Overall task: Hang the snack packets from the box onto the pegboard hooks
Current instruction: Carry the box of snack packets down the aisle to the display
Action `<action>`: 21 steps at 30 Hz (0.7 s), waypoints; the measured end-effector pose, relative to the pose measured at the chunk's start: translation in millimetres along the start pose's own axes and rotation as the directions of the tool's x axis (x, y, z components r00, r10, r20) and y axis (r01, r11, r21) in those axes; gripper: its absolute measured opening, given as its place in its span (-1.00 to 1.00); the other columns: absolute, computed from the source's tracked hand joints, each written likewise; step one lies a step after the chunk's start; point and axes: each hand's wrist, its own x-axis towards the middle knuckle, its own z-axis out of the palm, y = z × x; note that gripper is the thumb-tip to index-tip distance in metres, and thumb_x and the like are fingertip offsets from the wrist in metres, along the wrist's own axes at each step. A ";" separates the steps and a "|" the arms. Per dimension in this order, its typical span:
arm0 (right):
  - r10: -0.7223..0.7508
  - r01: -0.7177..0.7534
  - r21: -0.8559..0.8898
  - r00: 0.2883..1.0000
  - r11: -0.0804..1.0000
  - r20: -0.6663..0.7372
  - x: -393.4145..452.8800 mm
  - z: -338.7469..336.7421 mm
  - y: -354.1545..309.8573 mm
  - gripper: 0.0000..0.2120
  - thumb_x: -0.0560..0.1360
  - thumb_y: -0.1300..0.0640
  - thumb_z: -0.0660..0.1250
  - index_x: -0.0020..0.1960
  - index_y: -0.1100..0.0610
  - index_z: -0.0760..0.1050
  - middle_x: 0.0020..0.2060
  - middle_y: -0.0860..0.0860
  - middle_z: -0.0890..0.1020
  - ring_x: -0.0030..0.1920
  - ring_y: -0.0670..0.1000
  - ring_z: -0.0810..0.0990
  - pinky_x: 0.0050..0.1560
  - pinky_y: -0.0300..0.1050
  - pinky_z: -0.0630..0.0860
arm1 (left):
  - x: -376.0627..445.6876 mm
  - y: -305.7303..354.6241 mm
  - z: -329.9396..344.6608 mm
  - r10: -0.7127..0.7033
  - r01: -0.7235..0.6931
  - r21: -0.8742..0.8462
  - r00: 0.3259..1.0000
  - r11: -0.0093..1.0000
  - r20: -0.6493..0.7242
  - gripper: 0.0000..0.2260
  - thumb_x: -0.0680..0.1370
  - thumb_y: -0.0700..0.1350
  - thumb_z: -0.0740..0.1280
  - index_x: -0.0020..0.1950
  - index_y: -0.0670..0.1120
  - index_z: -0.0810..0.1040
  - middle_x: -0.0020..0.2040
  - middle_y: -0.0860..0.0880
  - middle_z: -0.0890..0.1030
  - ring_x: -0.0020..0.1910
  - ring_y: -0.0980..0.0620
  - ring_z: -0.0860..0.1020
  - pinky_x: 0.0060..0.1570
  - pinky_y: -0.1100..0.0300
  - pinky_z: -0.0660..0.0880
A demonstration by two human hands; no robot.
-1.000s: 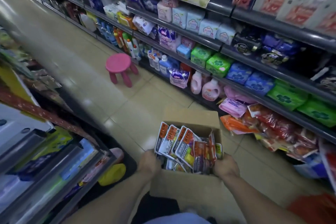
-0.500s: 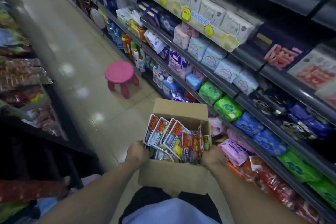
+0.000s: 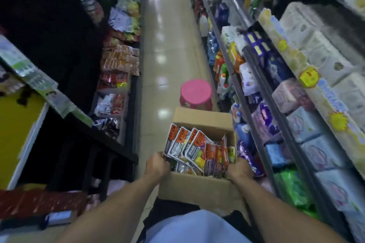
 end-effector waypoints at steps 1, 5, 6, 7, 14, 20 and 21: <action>-0.030 0.030 -0.017 1.000 0.999 0.000 10.9 -2.0 -16.5 -0.79 0.57 0.12 0.38 0.14 0.19 0.67 0.11 0.23 0.71 0.08 0.23 0.67 -0.05 -0.08 0.47 | 6.3 4.1 -3.9 -0.027 0.027 -0.024 0.999 0.999 -0.023 -0.77 0.60 -0.22 0.32 0.21 -0.17 0.69 0.07 -0.19 0.73 0.07 -0.24 0.67 -0.04 0.11 0.47; -0.126 0.127 -0.078 0.992 0.989 0.018 48.5 -5.7 -92.2 -0.84 0.58 0.17 0.36 0.08 0.18 0.68 0.05 0.21 0.71 -0.12 0.17 0.54 -0.10 -0.13 0.39 | 48.2 20.2 -22.9 -0.140 0.125 -0.138 0.984 0.983 -0.109 -0.74 0.60 -0.24 0.31 0.24 -0.22 0.66 0.16 -0.26 0.72 0.18 -0.29 0.66 0.08 0.06 0.54; -0.140 0.141 -0.098 0.990 0.985 0.021 59.1 -3.9 -112.0 -0.84 0.58 0.19 0.34 0.08 0.19 0.68 0.03 0.21 0.71 -0.15 0.15 0.50 -0.11 -0.14 0.39 | 62.2 23.9 -28.5 -0.164 0.146 -0.155 0.980 0.977 -0.112 -0.75 0.60 -0.26 0.32 0.24 -0.25 0.66 0.15 -0.26 0.72 0.18 -0.28 0.66 0.06 0.07 0.53; -0.153 0.154 -0.126 0.988 0.980 0.022 69.1 -0.7 -131.3 -0.83 0.59 0.20 0.33 0.09 0.21 0.67 0.02 0.21 0.71 -0.15 0.14 0.48 -0.12 -0.14 0.38 | 76.3 27.6 -34.9 -0.186 0.168 -0.157 0.976 0.973 -0.112 -0.77 0.60 -0.28 0.32 0.22 -0.29 0.66 0.14 -0.27 0.71 0.18 -0.29 0.66 0.04 0.08 0.51; -0.230 0.238 -0.159 0.971 0.958 0.068 121.8 16.9 -252.3 -0.85 0.59 0.12 0.38 0.05 0.13 0.71 -0.05 0.17 0.73 -0.17 0.14 0.54 -0.14 -0.12 0.46 | 161.5 45.9 -85.8 -0.294 0.263 -0.210 0.946 0.942 -0.134 -0.81 0.59 -0.27 0.37 0.15 -0.27 0.70 0.10 -0.28 0.73 0.14 -0.28 0.67 -0.06 0.12 0.45; -0.264 0.286 -0.148 0.952 0.947 0.152 172.2 24.2 -349.0 -0.80 0.61 0.18 0.38 -0.19 0.08 0.63 -0.36 -0.04 0.59 -0.37 -0.09 0.51 -0.43 -0.24 0.33 | 230.6 65.3 -120.0 -0.391 0.335 -0.285 0.905 0.898 -0.169 -0.78 0.56 -0.18 0.41 0.13 -0.27 0.71 0.07 -0.26 0.73 0.09 -0.26 0.69 -0.06 0.07 0.54; -0.264 0.291 -0.166 0.950 0.942 0.168 182.2 25.6 -365.0 -0.74 0.61 0.22 0.37 -0.25 0.09 0.56 -0.38 -0.03 0.55 -0.39 -0.10 0.48 -0.45 -0.24 0.30 | 241.8 68.7 -123.6 -0.416 0.356 -0.291 0.892 0.888 -0.176 -0.78 0.55 -0.17 0.42 0.13 -0.26 0.72 0.07 -0.26 0.74 0.09 -0.26 0.69 -0.06 0.07 0.54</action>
